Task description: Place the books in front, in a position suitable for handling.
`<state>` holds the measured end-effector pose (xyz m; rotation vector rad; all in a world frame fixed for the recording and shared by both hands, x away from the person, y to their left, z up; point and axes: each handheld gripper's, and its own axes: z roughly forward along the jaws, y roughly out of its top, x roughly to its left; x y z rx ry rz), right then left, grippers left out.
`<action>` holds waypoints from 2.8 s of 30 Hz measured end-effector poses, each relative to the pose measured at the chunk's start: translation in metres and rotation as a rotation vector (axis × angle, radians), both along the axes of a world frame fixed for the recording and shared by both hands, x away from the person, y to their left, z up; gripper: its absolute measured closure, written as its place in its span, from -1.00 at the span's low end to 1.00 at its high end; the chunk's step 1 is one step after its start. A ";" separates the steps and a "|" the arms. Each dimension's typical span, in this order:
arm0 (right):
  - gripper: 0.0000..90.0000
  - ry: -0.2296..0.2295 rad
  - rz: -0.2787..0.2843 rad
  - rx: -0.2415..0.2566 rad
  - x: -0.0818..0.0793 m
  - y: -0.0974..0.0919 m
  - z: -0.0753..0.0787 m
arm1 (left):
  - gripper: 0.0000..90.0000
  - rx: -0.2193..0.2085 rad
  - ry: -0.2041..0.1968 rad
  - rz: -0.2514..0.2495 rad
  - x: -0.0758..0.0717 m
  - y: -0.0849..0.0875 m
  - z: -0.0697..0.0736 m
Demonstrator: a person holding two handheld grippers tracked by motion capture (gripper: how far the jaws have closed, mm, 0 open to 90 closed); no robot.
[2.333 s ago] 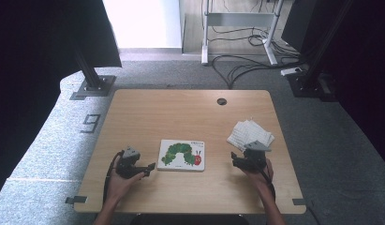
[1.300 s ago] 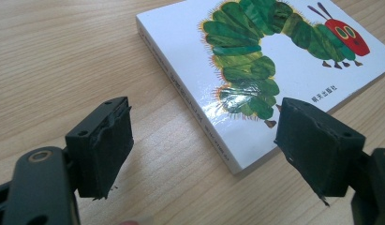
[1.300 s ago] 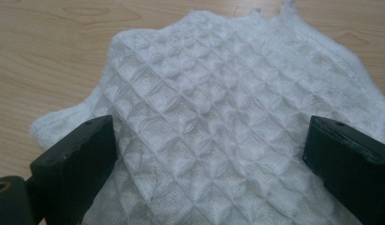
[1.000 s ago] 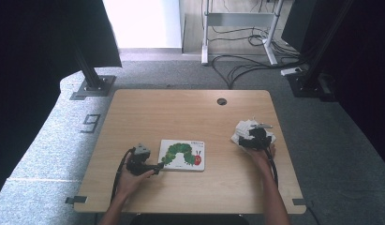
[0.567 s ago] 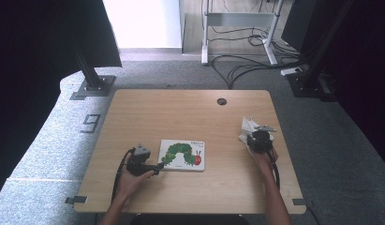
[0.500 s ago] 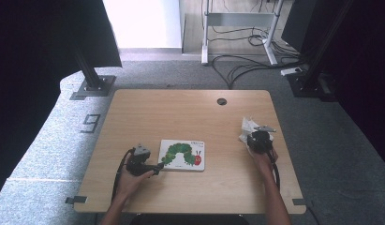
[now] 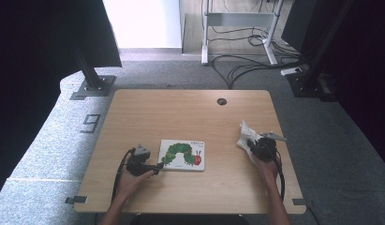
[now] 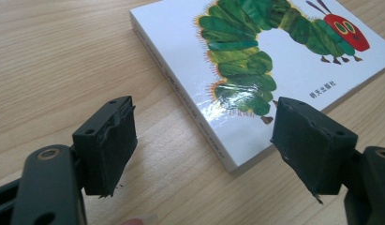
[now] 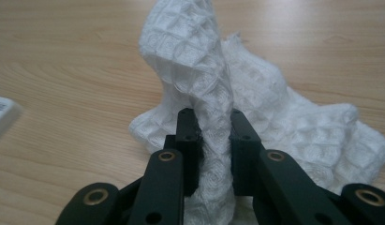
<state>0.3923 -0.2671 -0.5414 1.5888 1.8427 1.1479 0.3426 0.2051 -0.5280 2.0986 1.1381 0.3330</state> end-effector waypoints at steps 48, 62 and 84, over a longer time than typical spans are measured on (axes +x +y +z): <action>0.69 -0.173 0.356 0.058 -0.018 0.130 0.051 | -0.41 -0.024 0.041 -0.054 0.001 -0.018 -0.009; 0.69 -0.137 0.435 0.063 -0.013 0.166 0.047 | -0.41 -0.028 0.039 -0.056 0.001 -0.019 -0.011; 0.68 -0.085 0.569 0.011 -0.003 0.233 0.029 | -0.34 -0.047 0.042 -0.059 0.002 -0.017 -0.009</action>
